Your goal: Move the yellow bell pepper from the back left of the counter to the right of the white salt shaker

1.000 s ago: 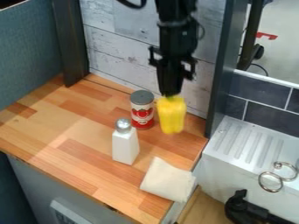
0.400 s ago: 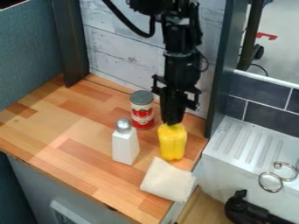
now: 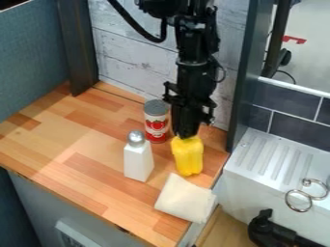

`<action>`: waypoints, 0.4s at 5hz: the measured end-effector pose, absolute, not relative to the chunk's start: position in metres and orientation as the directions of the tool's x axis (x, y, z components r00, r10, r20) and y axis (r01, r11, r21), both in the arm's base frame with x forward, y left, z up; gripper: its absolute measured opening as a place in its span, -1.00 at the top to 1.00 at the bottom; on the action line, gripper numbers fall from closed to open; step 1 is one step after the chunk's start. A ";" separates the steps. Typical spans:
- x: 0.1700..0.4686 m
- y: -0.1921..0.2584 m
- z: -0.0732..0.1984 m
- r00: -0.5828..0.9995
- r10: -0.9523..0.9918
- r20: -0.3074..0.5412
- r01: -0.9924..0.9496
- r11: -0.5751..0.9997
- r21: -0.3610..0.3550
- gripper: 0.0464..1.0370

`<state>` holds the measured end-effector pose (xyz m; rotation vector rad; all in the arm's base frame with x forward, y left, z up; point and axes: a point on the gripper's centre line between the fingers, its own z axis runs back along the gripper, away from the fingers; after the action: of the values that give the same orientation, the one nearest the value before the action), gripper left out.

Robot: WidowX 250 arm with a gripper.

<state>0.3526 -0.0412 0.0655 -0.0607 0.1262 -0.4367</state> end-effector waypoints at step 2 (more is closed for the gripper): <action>0.355 -0.050 0.097 0.901 -0.434 -0.018 0.432 0.899 -0.075 -0.64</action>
<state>0.3546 -0.0502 0.0972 -0.0700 0.0350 -0.4483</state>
